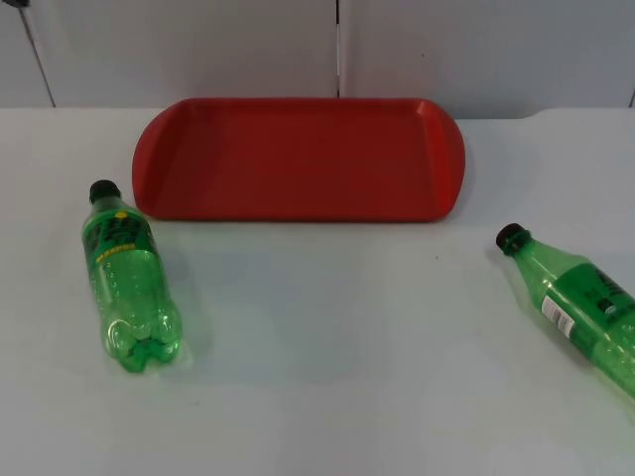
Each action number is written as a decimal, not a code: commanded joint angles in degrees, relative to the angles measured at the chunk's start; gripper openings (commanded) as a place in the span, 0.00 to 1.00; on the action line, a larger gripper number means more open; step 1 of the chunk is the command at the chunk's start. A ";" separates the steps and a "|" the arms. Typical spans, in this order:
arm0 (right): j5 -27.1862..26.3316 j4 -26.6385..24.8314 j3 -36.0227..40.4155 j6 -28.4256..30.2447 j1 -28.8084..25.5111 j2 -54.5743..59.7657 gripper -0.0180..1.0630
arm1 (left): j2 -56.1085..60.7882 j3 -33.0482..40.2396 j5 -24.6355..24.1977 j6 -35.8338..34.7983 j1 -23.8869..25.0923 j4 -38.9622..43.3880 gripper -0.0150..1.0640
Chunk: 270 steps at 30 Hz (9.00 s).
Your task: Place the bottle upright on the tray.
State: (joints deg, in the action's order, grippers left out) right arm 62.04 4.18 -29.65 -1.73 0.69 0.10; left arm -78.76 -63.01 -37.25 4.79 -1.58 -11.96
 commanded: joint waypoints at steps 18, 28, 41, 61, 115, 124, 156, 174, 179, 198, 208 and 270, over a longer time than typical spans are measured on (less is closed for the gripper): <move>-0.35 0.00 0.05 0.20 -0.49 -0.10 0.99 | -17.27 -6.36 0.01 -2.30 0.28 -8.34 0.99; -0.35 0.00 0.05 0.20 -0.49 -0.10 0.99 | -24.21 -10.73 -2.39 -6.61 -0.11 -8.06 0.99; -0.35 0.00 0.05 0.20 -0.49 -0.10 0.99 | -36.69 -20.99 -12.76 -24.23 -4.08 4.80 0.99; -0.35 0.00 0.05 0.20 -0.49 -0.10 0.99 | -46.23 -23.05 -8.68 -33.31 -6.61 11.96 0.99; -0.35 0.00 0.05 0.20 -0.49 -0.10 0.99 | -39.03 -22.94 -1.79 -26.73 -6.42 10.94 0.01; -0.35 0.00 0.05 0.20 -0.49 -0.10 0.99 | -26.30 -22.94 8.03 -24.56 -6.42 8.65 0.01; -0.35 0.00 0.05 0.20 -0.49 -0.10 0.99 | -21.88 -21.21 55.13 -16.86 -12.06 26.98 0.01; -0.35 0.00 0.05 0.20 -0.49 -0.10 0.99 | -31.98 -21.32 80.60 -33.87 -5.71 62.53 0.01; -0.35 0.00 0.05 0.20 -0.49 -0.10 0.99 | -36.24 -21.32 85.68 -33.37 -5.71 56.53 0.01; -0.35 0.00 0.05 0.20 -0.49 -0.10 0.99 | -54.55 -21.32 96.26 -25.54 -5.71 37.89 0.01; -0.35 0.00 0.05 0.20 -0.49 -0.10 0.99 | -60.85 -24.27 96.26 -21.24 -5.71 37.00 0.01; -0.35 0.00 0.05 0.20 -0.49 -0.10 0.99 | -65.18 -24.60 97.85 -19.90 -5.71 41.45 0.99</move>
State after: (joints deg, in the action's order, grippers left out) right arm 62.04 4.07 -29.65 -1.52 0.69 0.10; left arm -144.04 -87.40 59.89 -14.15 -7.32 28.75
